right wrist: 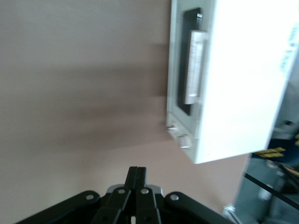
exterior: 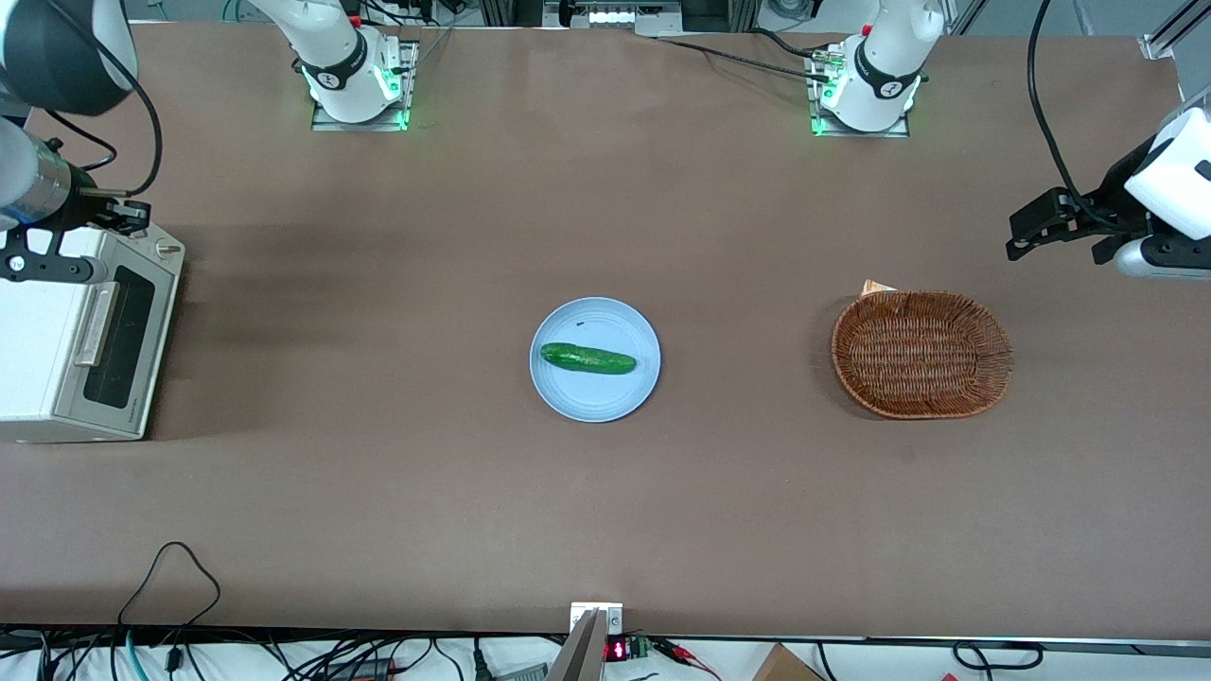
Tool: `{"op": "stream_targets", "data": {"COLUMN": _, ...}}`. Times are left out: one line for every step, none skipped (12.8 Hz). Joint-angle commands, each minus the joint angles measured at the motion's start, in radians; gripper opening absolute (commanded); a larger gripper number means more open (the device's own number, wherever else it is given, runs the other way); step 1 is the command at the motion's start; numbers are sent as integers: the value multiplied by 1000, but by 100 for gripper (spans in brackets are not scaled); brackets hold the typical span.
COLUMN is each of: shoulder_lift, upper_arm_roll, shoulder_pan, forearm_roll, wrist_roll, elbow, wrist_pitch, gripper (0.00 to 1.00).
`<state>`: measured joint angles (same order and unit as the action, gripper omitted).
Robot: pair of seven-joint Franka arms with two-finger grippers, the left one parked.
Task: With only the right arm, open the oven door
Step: 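Move the right gripper down to the toaster oven's silver door handle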
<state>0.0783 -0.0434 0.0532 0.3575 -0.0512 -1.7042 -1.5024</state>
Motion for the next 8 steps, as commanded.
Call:
{"op": "stream_targets", "data": {"shoulder_lift": 95, "upper_arm_roll": 2, "shoulder_pan": 4, "forearm_roll": 194, "wrist_roll": -39, "elbow": 24, "wrist_pitch": 7, "gripper": 1}}
{"op": "stream_targets", "data": {"shoulder_lift": 122, "upper_arm_roll": 2, "shoulder_pan": 4, "forearm_roll": 275, "wrist_roll": -48, "elbow": 23, "wrist_pitch": 1, "gripper": 1}}
{"op": "stream_targets", "data": {"shoulder_lift": 142, "upper_arm_roll": 2, "shoulder_pan": 1, "forearm_roll": 341, "wrist_roll": -55, "elbow": 23, "wrist_pitch": -10, "gripper": 1}}
{"op": "stream_targets", "data": {"shoulder_lift": 167, "upper_arm_roll": 0, "shoulder_pan": -3, "forearm_roll": 407, "wrist_roll": -56, "elbow": 23, "wrist_pitch": -22, "gripper": 1}}
{"op": "stream_targets", "data": {"shoulder_lift": 185, "upper_arm_roll": -4, "shoulder_pan": -9, "forearm_roll": 460, "wrist_roll": -58, "elbow": 21, "wrist_pitch": -41, "gripper": 1}}
{"op": "stream_targets", "data": {"shoulder_lift": 208, "upper_arm_roll": -7, "shoulder_pan": -16, "forearm_roll": 501, "wrist_roll": -96, "elbow": 21, "wrist_pitch": -62, "gripper": 1}}
{"op": "stream_targets", "data": {"shoulder_lift": 230, "upper_arm_roll": -7, "shoulder_pan": -19, "forearm_roll": 533, "wrist_roll": -152, "elbow": 20, "wrist_pitch": -84, "gripper": 1}}
{"op": "stream_targets", "data": {"shoulder_lift": 256, "upper_arm_roll": -7, "shoulder_pan": -16, "forearm_roll": 560, "wrist_roll": -220, "elbow": 20, "wrist_pitch": -97, "gripper": 1}}
